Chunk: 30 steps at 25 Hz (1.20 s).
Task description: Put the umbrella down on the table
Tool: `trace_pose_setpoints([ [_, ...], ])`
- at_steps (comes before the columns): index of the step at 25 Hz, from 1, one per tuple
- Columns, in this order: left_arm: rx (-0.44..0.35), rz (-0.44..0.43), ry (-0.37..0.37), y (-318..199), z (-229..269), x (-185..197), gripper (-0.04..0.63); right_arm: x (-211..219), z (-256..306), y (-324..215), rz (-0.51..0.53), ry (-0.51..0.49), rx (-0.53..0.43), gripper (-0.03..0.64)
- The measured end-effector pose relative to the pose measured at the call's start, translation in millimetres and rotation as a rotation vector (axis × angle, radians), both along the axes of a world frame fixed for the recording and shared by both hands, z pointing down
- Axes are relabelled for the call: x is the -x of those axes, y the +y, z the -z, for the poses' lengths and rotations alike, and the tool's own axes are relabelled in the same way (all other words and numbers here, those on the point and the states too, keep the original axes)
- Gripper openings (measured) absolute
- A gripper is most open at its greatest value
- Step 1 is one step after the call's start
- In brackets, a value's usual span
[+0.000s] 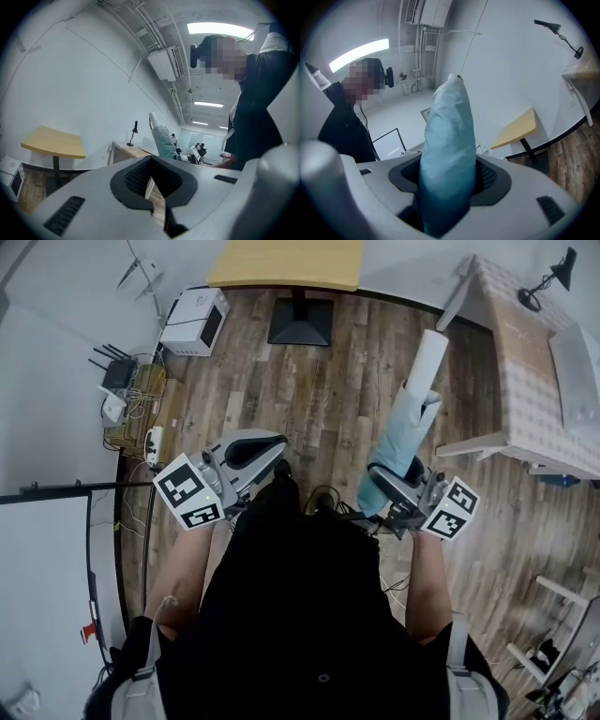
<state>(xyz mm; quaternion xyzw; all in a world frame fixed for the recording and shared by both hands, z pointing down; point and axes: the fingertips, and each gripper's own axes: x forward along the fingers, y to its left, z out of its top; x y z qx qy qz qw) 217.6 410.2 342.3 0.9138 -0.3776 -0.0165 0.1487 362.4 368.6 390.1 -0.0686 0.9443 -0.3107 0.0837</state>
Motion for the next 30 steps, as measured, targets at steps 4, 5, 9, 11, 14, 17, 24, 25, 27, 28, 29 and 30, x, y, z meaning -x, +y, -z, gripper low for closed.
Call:
trace_pose_setpoints([
  [4,-0.012,-0.042,0.112,-16.6,6.9,15.0,0.012,11.8,-4.2,-18.2,-0.035,0.092,-0.006,0.282],
  [5,-0.024,-0.051,0.119,-21.4,9.8,19.0,0.012,15.1,-1.6,-21.9,-0.04,0.101,-0.004,0.282],
  [9,-0.068,-0.057,0.131,-48.8,17.5,51.3,0.012,40.0,12.5,-46.1,-0.058,0.102,-0.008,0.282],
  [11,-0.076,-0.045,0.138,-63.5,15.5,76.7,0.012,61.4,16.4,-64.3,-0.074,0.12,-0.018,0.282],
  [14,-0.076,-0.018,0.15,-83.9,8.5,119.4,0.012,97.6,15.2,-95.1,-0.11,0.171,-0.033,0.282],
  [17,-0.084,-0.002,0.166,-102.8,6.3,158.5,0.012,131.5,12.3,-122.0,-0.124,0.2,-0.011,0.282],
  [24,-0.072,-0.005,0.187,-138.9,-6.9,238.9,0.012,201.3,13.4,-158.8,-0.169,0.22,0.015,0.282],
  [25,-0.058,-0.008,0.194,-143.3,-12.4,246.5,0.012,207.9,12.5,-161.3,-0.173,0.232,0.011,0.282],
  [27,-0.03,-0.015,0.214,-151.3,-25.0,259.6,0.012,220.6,9.0,-164.7,-0.179,0.263,-0.001,0.282],
  [28,-0.018,-0.019,0.225,-155.2,-31.0,264.7,0.012,226.2,7.2,-165.8,-0.182,0.278,-0.006,0.282],
  [29,-0.007,-0.022,0.236,-159.8,-35.7,268.2,0.012,230.3,6.1,-167.3,-0.185,0.288,-0.009,0.282],
  [30,-0.001,-0.024,0.247,-165.4,-38.2,269.8,0.012,232.8,6.2,-169.7,-0.187,0.293,-0.006,0.282],
])
